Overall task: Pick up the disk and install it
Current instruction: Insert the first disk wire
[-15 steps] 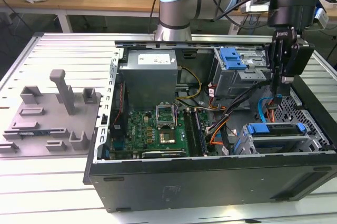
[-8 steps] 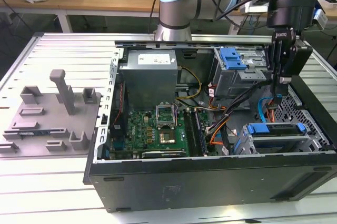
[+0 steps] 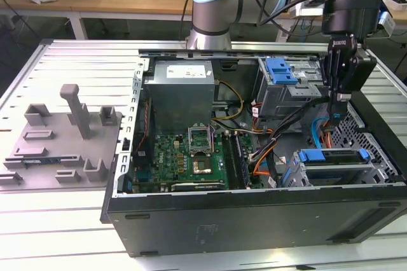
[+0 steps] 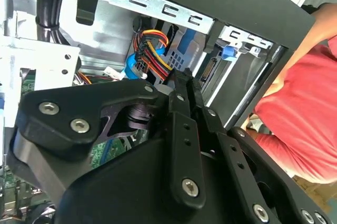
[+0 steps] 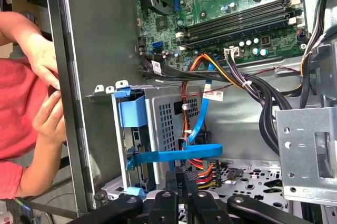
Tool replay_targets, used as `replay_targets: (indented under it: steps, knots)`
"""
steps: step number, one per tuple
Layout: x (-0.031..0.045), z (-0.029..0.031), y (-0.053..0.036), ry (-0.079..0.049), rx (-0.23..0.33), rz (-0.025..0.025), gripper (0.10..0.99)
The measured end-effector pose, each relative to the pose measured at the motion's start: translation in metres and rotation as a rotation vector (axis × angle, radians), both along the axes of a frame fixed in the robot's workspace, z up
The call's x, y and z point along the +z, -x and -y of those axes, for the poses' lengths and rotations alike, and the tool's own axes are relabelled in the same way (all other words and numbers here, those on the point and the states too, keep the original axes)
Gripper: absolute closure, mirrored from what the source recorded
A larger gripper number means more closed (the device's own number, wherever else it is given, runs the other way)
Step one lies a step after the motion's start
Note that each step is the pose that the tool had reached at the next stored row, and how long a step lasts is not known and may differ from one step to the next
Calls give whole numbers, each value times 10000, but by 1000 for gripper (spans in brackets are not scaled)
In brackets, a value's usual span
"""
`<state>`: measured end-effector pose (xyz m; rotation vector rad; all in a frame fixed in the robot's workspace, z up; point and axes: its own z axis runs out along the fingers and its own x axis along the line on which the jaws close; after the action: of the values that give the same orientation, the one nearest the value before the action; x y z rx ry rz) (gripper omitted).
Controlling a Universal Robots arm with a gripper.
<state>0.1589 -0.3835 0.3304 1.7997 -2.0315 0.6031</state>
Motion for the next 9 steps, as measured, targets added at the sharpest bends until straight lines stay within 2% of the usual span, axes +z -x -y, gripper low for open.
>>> replay_targets:
  steps: [2, 3, 4, 6, 7, 9]
  knots:
    - [12, 49, 0, -76, 0, 0, 918]
    - [18, 87, -1, -192, 2, 0, 918]
    - [29, 123, 0, -377, 1, 0, 918]
    - [43, 155, 0, -584, 1, 0, 918]
    - [54, 183, 0, -765, 1, 0, 918]
    - [67, 216, 0, -972, 1, 0, 918]
